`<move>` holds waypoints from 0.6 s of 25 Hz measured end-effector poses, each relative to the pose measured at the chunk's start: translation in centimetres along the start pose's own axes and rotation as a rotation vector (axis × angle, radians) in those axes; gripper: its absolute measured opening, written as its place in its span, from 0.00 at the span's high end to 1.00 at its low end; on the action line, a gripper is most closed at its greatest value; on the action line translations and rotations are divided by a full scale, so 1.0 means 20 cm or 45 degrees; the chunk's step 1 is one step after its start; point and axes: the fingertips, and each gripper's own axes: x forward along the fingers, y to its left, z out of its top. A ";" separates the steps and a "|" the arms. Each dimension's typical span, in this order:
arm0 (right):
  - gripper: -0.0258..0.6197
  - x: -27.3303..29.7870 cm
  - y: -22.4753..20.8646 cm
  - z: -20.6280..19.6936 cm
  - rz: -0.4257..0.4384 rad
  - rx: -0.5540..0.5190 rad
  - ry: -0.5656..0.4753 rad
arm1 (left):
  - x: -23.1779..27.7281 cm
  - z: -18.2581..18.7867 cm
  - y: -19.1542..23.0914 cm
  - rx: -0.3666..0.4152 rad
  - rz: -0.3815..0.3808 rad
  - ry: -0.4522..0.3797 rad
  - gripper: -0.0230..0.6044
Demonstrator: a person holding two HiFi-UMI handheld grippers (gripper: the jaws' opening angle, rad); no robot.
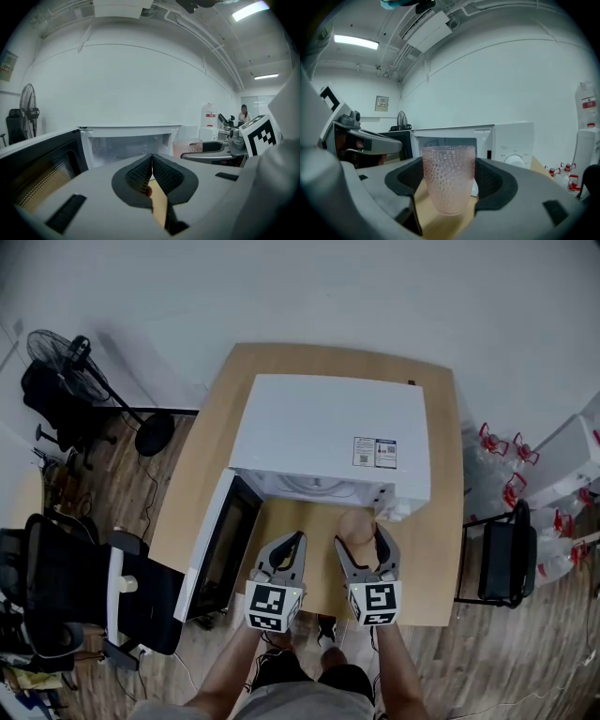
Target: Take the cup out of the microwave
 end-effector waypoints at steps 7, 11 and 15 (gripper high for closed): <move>0.42 -0.17 -0.16 -0.05 -0.107 0.010 0.002 | 0.04 -0.02 -0.18 0.025 -0.080 0.014 0.93; 0.42 -0.26 -0.27 -0.09 -0.172 0.020 0.009 | 0.08 -0.02 -0.28 0.039 -0.127 0.017 0.93; 0.42 -0.33 -0.36 -0.12 -0.231 0.037 0.011 | 0.12 -0.02 -0.37 0.056 -0.168 0.024 0.93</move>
